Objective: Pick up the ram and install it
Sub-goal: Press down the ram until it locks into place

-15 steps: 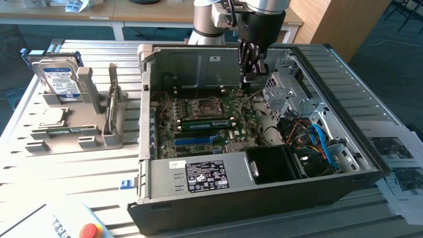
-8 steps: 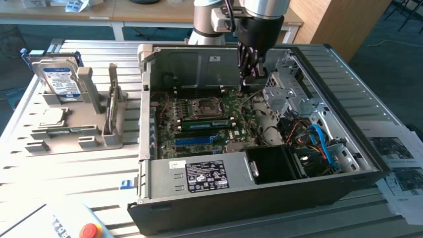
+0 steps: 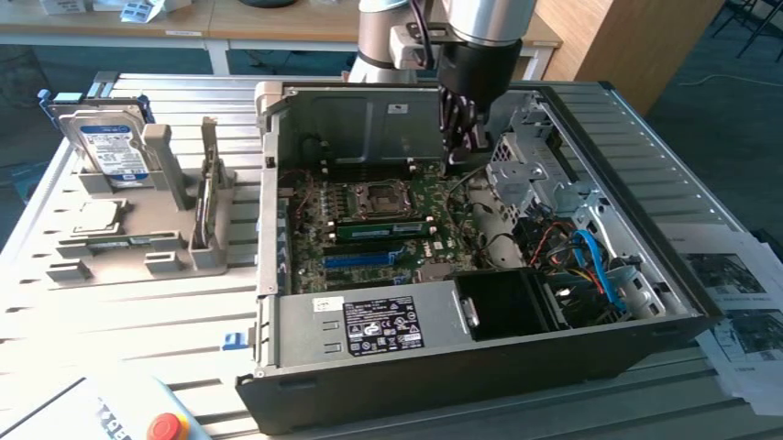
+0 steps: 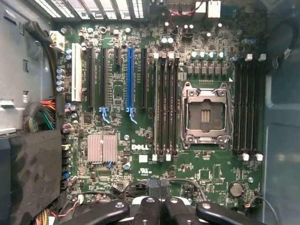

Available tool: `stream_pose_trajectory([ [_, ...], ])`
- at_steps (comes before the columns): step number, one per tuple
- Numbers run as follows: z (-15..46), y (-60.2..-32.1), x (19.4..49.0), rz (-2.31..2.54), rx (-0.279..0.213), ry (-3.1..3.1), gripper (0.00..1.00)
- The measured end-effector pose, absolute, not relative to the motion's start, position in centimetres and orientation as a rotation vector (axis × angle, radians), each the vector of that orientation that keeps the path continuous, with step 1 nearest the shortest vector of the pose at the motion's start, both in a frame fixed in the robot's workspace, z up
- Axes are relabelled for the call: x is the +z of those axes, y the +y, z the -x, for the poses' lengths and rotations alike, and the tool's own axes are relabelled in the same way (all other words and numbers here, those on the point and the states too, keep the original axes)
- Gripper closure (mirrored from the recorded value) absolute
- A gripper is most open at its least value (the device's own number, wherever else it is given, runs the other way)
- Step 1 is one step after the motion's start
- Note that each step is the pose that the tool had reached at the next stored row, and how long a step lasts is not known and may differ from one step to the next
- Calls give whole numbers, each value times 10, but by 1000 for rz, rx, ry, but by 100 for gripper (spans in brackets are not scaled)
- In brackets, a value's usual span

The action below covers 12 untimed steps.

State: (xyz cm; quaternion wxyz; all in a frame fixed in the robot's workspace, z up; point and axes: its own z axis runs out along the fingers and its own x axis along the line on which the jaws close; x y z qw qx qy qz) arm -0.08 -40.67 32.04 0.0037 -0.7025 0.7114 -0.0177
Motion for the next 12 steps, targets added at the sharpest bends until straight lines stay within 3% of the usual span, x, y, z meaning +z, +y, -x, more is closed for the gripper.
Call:
stream_pose_trajectory([
  [12, 1, -407, 309, 2194, -72, 2222, 90],
])
